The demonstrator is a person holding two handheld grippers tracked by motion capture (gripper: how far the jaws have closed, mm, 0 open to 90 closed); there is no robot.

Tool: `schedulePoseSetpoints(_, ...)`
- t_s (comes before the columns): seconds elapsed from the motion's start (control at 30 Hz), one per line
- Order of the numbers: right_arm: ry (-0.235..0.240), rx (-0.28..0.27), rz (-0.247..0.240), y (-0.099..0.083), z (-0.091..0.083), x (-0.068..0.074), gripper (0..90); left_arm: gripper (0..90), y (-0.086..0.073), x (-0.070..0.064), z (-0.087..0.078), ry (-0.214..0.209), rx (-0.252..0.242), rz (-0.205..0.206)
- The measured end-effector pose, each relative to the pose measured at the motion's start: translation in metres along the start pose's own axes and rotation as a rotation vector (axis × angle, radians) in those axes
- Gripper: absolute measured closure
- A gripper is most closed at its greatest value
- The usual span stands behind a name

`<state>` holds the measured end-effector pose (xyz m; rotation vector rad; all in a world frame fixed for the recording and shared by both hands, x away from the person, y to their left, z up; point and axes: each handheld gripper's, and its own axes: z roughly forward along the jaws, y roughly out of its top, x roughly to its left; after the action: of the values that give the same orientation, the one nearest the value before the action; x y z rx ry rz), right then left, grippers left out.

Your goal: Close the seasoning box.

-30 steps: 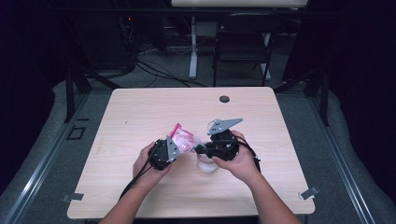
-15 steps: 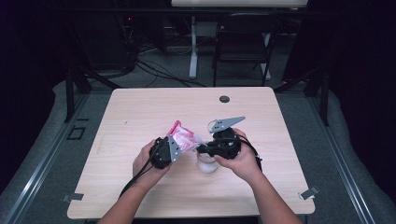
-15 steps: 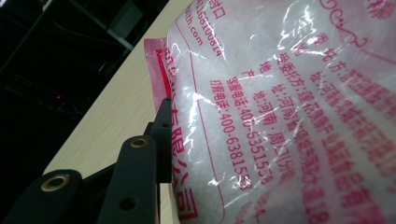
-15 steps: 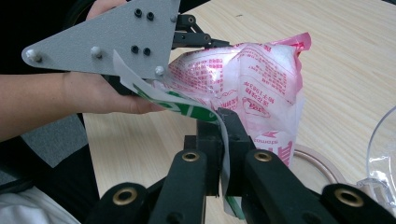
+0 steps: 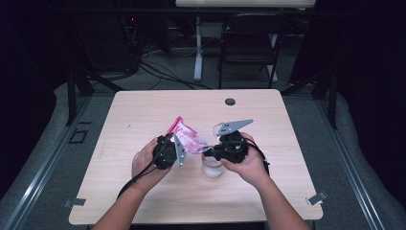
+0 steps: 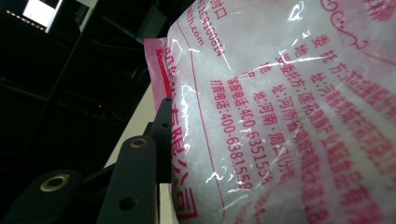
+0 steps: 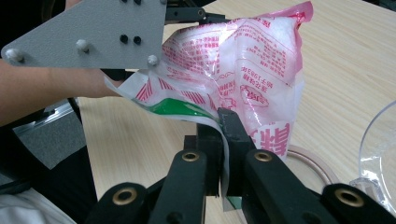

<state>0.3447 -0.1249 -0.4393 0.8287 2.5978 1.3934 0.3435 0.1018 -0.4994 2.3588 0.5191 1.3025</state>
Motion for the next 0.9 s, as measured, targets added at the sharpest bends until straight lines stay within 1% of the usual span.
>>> schedulePoseSetpoints(0.1, -0.002, -0.002, 0.002, 0.0, -0.001, 0.0, 88.7, 61.1, 0.003, 0.002, -0.001, 0.017, 0.005, 0.024)
schedulePoseSetpoints(0.2, -0.007, -0.005, 0.0, 0.0, -0.002, 0.0, 88.6, 61.0, 0.005, 0.003, -0.002, 0.026, 0.004, 0.036)
schedulePoseSetpoints(0.4, -0.008, -0.013, 0.007, 0.0, -0.004, -0.001, 88.5, 61.0, 0.01, 0.007, -0.005, 0.057, 0.017, 0.087)
schedulePoseSetpoints(0.63, -0.012, -0.006, 0.006, -0.001, -0.004, -0.002, 88.5, 61.0, 0.013, 0.008, -0.008, 0.093, 0.024, 0.131)
schedulePoseSetpoints(0.9, -0.012, 0.002, 0.007, -0.002, -0.002, -0.002, 88.5, 61.0, 0.014, 0.009, -0.008, 0.101, 0.03, 0.149)
